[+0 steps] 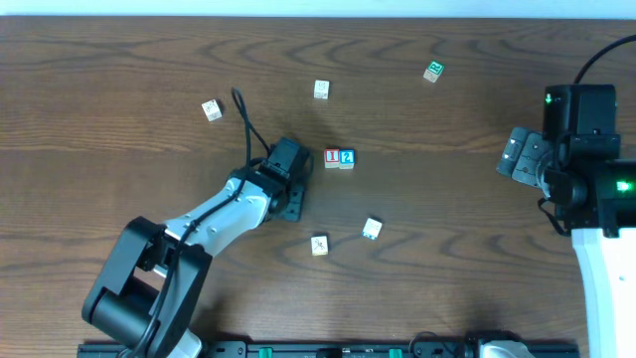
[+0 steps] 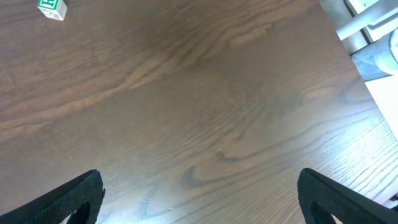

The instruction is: Spell out Ai2

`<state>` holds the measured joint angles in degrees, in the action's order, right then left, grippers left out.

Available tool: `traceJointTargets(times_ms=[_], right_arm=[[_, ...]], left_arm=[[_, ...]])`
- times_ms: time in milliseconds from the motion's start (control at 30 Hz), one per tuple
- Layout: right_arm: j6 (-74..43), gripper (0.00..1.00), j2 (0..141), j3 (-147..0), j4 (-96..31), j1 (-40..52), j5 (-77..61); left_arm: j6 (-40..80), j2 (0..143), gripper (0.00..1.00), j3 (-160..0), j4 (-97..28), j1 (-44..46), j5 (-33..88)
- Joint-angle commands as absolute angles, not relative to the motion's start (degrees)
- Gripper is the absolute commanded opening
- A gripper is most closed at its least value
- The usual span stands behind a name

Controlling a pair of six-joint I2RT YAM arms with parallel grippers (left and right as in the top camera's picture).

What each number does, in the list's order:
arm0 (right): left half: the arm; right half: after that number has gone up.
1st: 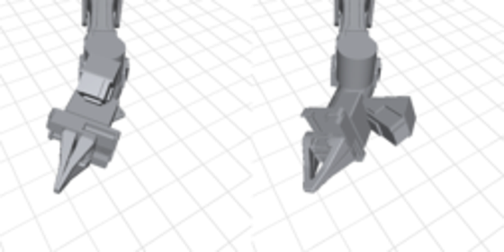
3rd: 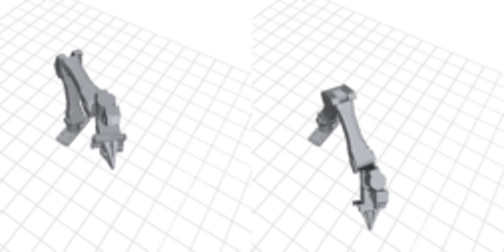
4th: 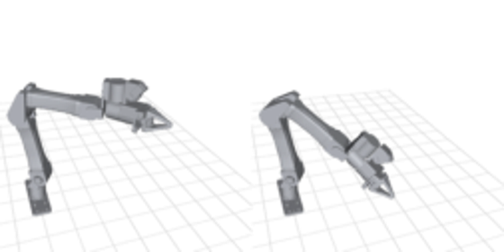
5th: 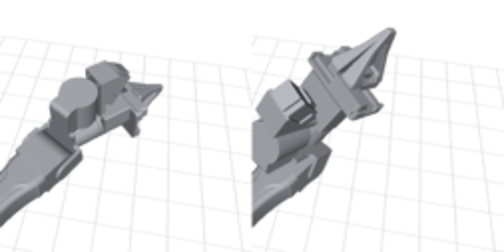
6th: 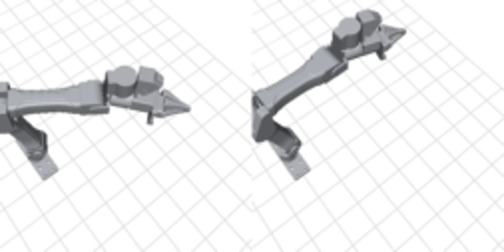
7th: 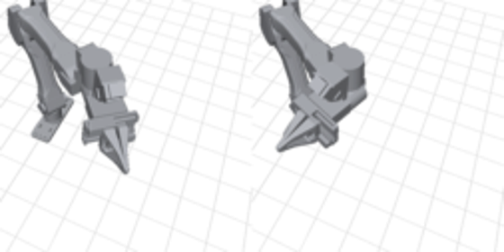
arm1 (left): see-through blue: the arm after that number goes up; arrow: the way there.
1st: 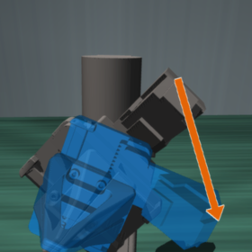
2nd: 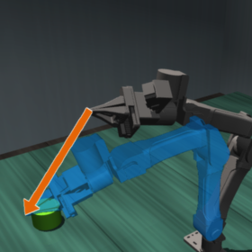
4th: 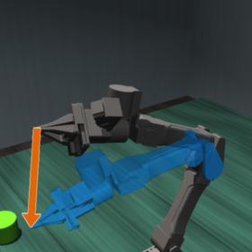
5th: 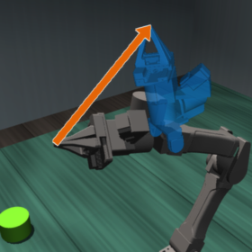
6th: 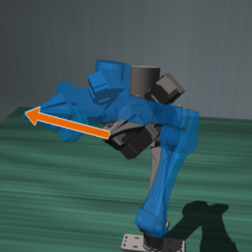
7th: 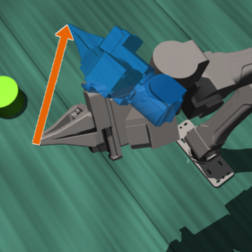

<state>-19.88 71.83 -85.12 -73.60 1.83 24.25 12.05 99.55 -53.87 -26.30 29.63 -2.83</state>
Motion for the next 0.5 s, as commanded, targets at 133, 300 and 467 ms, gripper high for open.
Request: traceJointTargets(times_ms=[133,300,467], right_arm=[[-19.22,0.99,71.9,-84.95,-73.6,1.48,25.06],[-19.22,0.99,71.9,-84.95,-73.6,1.48,25.06],[-19.22,0.99,71.9,-84.95,-73.6,1.48,25.06]], left_arm=[[-6.83,97.34,0.68,-62.04,-32.12,23.77,-12.34],[-13.87,97.41,0.79,-67.09,-32.32,21.06,-6.87],[-20.62,100.18,0.9,-69.76,-31.14,19.88,-2.2]])
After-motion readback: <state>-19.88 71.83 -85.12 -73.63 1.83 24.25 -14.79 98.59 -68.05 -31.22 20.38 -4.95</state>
